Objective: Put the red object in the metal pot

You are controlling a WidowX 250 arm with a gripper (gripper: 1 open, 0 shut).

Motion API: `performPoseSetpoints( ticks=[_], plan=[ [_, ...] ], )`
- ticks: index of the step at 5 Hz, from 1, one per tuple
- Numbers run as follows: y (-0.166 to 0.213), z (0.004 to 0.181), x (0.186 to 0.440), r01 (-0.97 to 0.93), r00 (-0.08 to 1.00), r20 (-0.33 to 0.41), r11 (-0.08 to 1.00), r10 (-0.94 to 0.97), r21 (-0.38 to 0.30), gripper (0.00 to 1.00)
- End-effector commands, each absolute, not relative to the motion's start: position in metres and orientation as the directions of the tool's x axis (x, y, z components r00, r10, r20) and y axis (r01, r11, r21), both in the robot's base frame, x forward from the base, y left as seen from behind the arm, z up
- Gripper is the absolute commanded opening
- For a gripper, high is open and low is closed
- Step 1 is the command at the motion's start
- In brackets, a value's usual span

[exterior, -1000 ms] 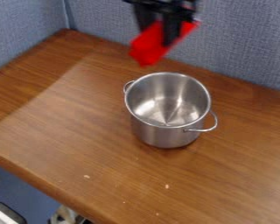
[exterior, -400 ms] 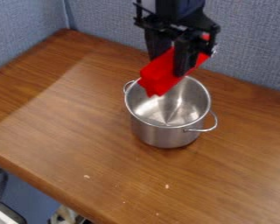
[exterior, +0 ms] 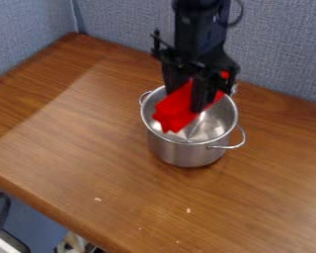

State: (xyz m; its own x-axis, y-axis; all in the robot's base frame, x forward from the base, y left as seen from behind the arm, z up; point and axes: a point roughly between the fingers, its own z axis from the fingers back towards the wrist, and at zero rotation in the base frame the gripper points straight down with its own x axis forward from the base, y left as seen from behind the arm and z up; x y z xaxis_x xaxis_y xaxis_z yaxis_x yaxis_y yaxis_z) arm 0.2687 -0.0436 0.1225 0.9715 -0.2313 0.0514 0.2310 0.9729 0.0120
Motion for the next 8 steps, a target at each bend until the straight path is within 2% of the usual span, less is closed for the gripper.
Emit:
performPoseSetpoints(
  ticks=[1, 3, 4, 6, 7, 8],
  plan=[
    [-0.040, 0.111, 0.273, 0.221, 0.974, 0.052, 0.975, -0.222, 0.030, 0.00],
    [-0.039, 0.081, 0.279, 0.204, 0.978, 0.031, 0.978, -0.206, 0.038, 0.00],
    [-0.037, 0.076, 0.284, 0.189, 0.982, 0.026, 0.981, -0.190, 0.040, 0.00],
    [-0.025, 0.088, 0.295, 0.151, 0.987, 0.040, 0.988, -0.153, 0.031, 0.00],
    [-0.017, 0.101, 0.299, 0.122, 0.991, 0.051, 0.992, -0.123, 0.015, 0.00],
    [-0.018, 0.102, 0.301, 0.120, 0.992, 0.042, 0.993, -0.121, 0.015, 0.00]
  ],
)
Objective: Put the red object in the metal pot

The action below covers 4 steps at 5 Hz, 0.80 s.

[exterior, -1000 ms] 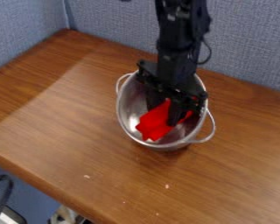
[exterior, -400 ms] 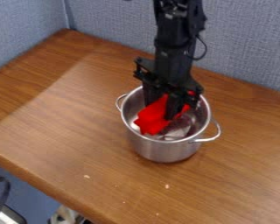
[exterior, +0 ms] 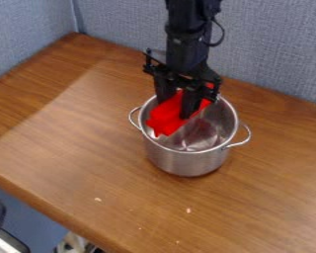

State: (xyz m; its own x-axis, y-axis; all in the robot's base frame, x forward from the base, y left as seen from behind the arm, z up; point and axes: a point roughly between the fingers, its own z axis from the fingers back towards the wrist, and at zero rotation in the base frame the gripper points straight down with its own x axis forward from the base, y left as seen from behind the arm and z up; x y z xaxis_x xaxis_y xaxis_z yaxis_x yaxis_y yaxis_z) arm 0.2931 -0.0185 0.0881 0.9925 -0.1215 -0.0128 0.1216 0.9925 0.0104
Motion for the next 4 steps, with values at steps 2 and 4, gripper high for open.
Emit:
performPoseSetpoints(
  ticks=[2, 4],
  plan=[
    [-0.0238, 0.0989, 0.3043, 0.127, 0.992, 0.022, 0.992, -0.128, 0.015, 0.00],
    [-0.0267, 0.0950, 0.3059, 0.129, 0.992, 0.001, 0.992, -0.129, 0.016, 0.00]
  ],
)
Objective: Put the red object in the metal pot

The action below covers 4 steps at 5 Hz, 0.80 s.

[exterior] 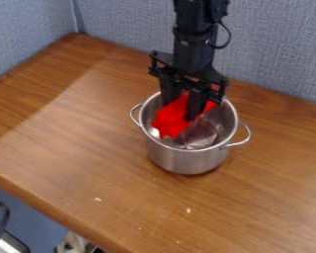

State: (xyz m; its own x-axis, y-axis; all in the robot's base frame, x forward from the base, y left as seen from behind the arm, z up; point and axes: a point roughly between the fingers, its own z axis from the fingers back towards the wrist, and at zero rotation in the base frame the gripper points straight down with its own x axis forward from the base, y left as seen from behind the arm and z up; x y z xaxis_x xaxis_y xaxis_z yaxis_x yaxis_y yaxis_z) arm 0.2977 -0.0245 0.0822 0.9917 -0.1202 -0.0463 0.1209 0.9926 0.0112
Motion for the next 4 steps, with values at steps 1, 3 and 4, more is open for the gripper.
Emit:
performPoseSetpoints(
  ticks=[1, 3, 4],
  plan=[
    [-0.0285, 0.0923, 0.3074, 0.129, 0.992, -0.011, 0.991, -0.129, 0.018, 0.00],
    [-0.0295, 0.0887, 0.3102, 0.127, 0.992, -0.027, 0.992, -0.127, 0.018, 0.00],
    [-0.0295, 0.0881, 0.3114, 0.126, 0.992, -0.031, 0.992, -0.125, 0.016, 0.00]
  ],
)
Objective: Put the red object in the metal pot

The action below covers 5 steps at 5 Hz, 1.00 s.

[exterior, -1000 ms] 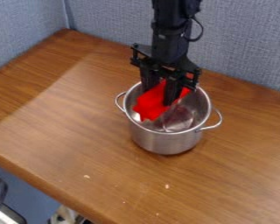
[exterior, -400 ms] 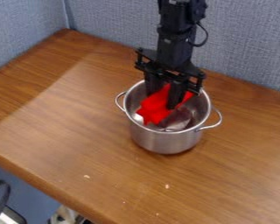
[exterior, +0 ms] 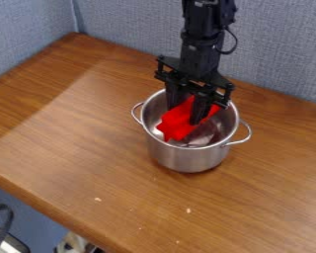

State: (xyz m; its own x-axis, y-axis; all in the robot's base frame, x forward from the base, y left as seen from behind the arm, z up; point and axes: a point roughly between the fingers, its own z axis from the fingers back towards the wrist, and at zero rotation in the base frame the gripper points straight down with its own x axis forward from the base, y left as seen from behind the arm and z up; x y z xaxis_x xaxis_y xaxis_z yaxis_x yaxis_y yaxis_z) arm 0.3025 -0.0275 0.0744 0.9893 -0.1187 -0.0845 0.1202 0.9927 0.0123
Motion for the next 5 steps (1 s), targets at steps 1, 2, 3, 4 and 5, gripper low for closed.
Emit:
performPoseSetpoints(
  ticks=[1, 2, 3, 4, 5],
  plan=[
    [-0.028, 0.088, 0.311, 0.120, 0.992, -0.037, 0.993, -0.119, 0.015, 1.00],
    [-0.025, 0.087, 0.310, 0.115, 0.992, -0.050, 0.993, -0.114, 0.015, 1.00],
    [-0.023, 0.084, 0.310, 0.110, 0.992, -0.061, 0.994, -0.109, 0.014, 1.00],
    [-0.019, 0.082, 0.310, 0.103, 0.992, -0.068, 0.995, -0.102, 0.013, 1.00],
    [-0.015, 0.079, 0.311, 0.092, 0.993, -0.077, 0.996, -0.090, 0.015, 1.00]
  ],
)
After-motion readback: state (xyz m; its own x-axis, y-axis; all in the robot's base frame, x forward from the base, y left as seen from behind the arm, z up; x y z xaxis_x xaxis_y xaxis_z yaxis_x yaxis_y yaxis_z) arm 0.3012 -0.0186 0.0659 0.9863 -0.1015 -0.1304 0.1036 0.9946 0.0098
